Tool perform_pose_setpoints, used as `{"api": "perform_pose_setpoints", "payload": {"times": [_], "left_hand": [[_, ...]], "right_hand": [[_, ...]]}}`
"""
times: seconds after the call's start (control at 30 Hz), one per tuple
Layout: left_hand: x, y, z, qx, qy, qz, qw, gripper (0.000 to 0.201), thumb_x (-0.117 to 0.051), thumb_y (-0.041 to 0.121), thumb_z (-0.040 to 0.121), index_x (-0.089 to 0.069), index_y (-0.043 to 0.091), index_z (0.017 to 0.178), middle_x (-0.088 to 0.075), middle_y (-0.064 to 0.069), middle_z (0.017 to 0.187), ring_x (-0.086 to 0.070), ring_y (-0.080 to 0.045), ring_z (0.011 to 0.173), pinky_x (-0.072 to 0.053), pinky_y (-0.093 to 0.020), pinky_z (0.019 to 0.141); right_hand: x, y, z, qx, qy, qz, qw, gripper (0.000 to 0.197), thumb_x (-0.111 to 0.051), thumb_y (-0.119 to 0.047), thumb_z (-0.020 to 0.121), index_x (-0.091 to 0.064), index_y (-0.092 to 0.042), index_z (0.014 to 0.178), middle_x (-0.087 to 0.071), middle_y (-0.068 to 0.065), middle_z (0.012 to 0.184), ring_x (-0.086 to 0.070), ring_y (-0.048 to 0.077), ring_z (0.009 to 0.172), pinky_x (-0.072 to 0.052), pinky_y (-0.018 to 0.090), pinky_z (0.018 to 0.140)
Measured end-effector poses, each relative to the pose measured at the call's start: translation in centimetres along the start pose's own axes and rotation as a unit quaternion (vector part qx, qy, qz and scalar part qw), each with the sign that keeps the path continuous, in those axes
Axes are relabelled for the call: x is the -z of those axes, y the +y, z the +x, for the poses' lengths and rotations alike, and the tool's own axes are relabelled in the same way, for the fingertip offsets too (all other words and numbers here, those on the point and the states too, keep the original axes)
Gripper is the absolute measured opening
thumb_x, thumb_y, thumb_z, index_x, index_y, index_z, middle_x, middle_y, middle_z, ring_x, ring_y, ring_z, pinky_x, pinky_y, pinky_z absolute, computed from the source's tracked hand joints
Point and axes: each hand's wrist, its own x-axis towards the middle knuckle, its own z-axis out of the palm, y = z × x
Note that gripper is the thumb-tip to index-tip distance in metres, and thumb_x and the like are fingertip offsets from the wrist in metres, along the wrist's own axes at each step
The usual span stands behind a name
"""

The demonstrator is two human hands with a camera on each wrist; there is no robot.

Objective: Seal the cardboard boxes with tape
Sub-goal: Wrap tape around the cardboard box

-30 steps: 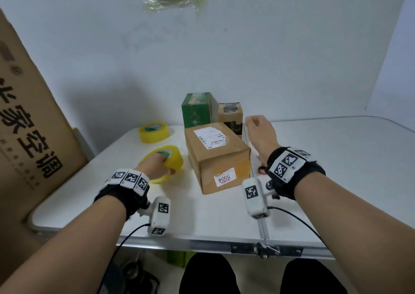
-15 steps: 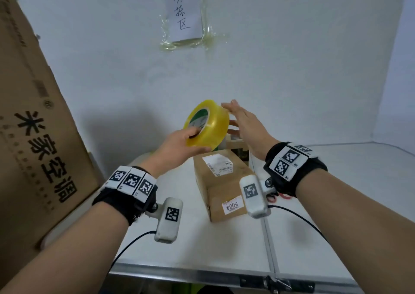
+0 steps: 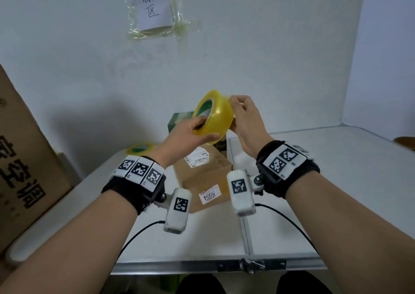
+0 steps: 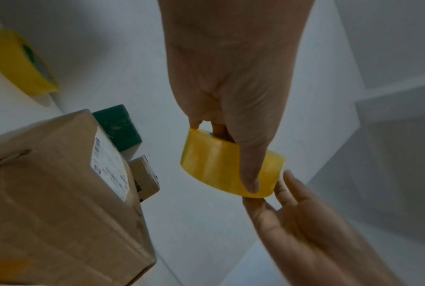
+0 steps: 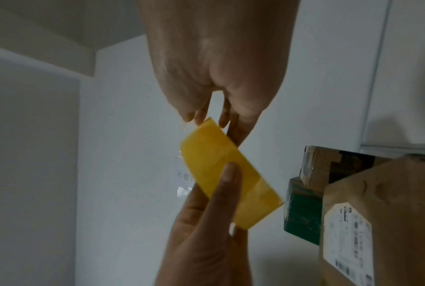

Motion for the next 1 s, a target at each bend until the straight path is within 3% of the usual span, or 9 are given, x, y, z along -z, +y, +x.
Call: {"api": "perform_pose_setpoints", "payload": {"times": [0.07,0.17,0.27,0.33,0.4,0.6,0.73,0.9,1.0], "left_hand": [[-1.0,0.7,-0.2,-0.015,-0.03,0.038,0.999,0.043,-0.07,0.045,0.084,-0.06,0.029,0.122,-0.064,0.018,0.104,-0.06,0.003,0.094,-0.046,-0.015,0.076],[-2.0,0.3,-0.6,-0.027,-0.083,0.016,0.996,0.037,-0.055,0.049,0.092,-0.059,0.032,0.125,-0.063,0.019,0.118,-0.058,0.007,0.106,-0.046,-0.016,0.092],[-2.6,-2.0,-0.9,0.022,-0.106,0.114,0.988,0.052,-0.051,0.058,0.091,-0.049,0.033,0.137,-0.055,0.013,0.134,-0.052,-0.006,0.122,-0.043,-0.027,0.102],[-3.5,-4.3,-1.2,0.043,-0.173,0.282,0.943,0.066,-0.052,0.059,0.09,-0.038,0.027,0.146,-0.043,0.003,0.147,-0.041,-0.018,0.134,-0.036,-0.033,0.108],[-4.2,-5.7,-1.5,0.048,-0.212,0.35,0.911,0.078,-0.052,0.06,0.09,-0.023,0.023,0.153,-0.027,0.0,0.158,-0.026,-0.022,0.143,-0.025,-0.041,0.116],[-2.8,-6.6,-1.6,0.057,-0.184,0.378,0.906,0.074,-0.057,0.052,0.09,-0.027,0.024,0.152,-0.036,-0.002,0.153,-0.037,-0.025,0.137,-0.03,-0.035,0.11],[-1.8,-8.0,-2.5,0.074,-0.152,0.399,0.901,0.071,-0.053,0.062,0.088,-0.035,0.026,0.147,-0.048,-0.001,0.143,-0.046,-0.024,0.127,-0.04,-0.037,0.101],[-1.1,-7.9,-2.9,0.085,-0.089,0.299,0.946,0.065,-0.051,0.065,0.087,-0.049,0.026,0.139,-0.05,0.001,0.143,-0.046,-0.02,0.129,-0.037,-0.032,0.101],[-1.0,-8.7,-2.5,0.082,-0.082,0.262,0.958,0.077,-0.041,0.082,0.073,-0.052,0.037,0.134,-0.051,0.005,0.14,-0.042,-0.021,0.13,-0.037,-0.039,0.107]], "right_hand": [[0.8,0.2,0.2,-0.013,0.069,-0.01,0.997,0.018,-0.049,-0.038,0.099,-0.057,-0.023,0.094,-0.064,0.007,0.103,-0.064,0.028,0.095,-0.056,0.047,0.087],[2.3,1.1,0.3,-0.021,0.137,-0.026,0.99,0.025,-0.049,-0.036,0.098,-0.055,-0.025,0.077,-0.059,0.001,0.086,-0.054,0.019,0.078,-0.047,0.04,0.076],[4.6,2.8,-0.1,-0.024,0.177,-0.093,0.979,0.028,-0.045,-0.036,0.1,-0.056,-0.024,0.078,-0.06,0.011,0.108,-0.051,0.018,0.084,-0.042,0.034,0.079],[6.1,4.0,-0.3,-0.026,0.189,-0.136,0.972,0.028,-0.043,-0.036,0.101,-0.061,-0.018,0.089,-0.058,0.015,0.12,-0.051,0.018,0.088,-0.042,0.034,0.082],[6.7,4.9,-0.6,-0.036,0.182,-0.164,0.969,0.032,-0.042,-0.035,0.102,-0.064,-0.011,0.102,-0.057,0.015,0.124,-0.052,0.019,0.092,-0.041,0.033,0.084],[5.6,7.0,-2.2,-0.048,0.136,-0.209,0.967,0.028,-0.041,-0.029,0.103,-0.06,-0.009,0.098,-0.051,0.008,0.125,-0.05,0.018,0.097,-0.042,0.034,0.096],[4.4,8.6,-2.7,-0.043,0.098,-0.246,0.963,0.027,-0.04,-0.026,0.104,-0.058,-0.01,0.094,-0.053,0.009,0.119,-0.049,0.018,0.097,-0.038,0.028,0.09],[1.9,9.8,-2.0,-0.032,0.036,-0.304,0.952,0.032,-0.039,-0.023,0.104,-0.063,-0.001,0.102,-0.054,0.011,0.114,-0.047,0.017,0.095,-0.033,0.023,0.085],[0.8,11.0,-1.3,-0.026,0.012,-0.322,0.946,0.031,-0.04,-0.023,0.104,-0.063,-0.002,0.103,-0.055,0.011,0.115,-0.05,0.019,0.095,-0.032,0.021,0.082]]}}
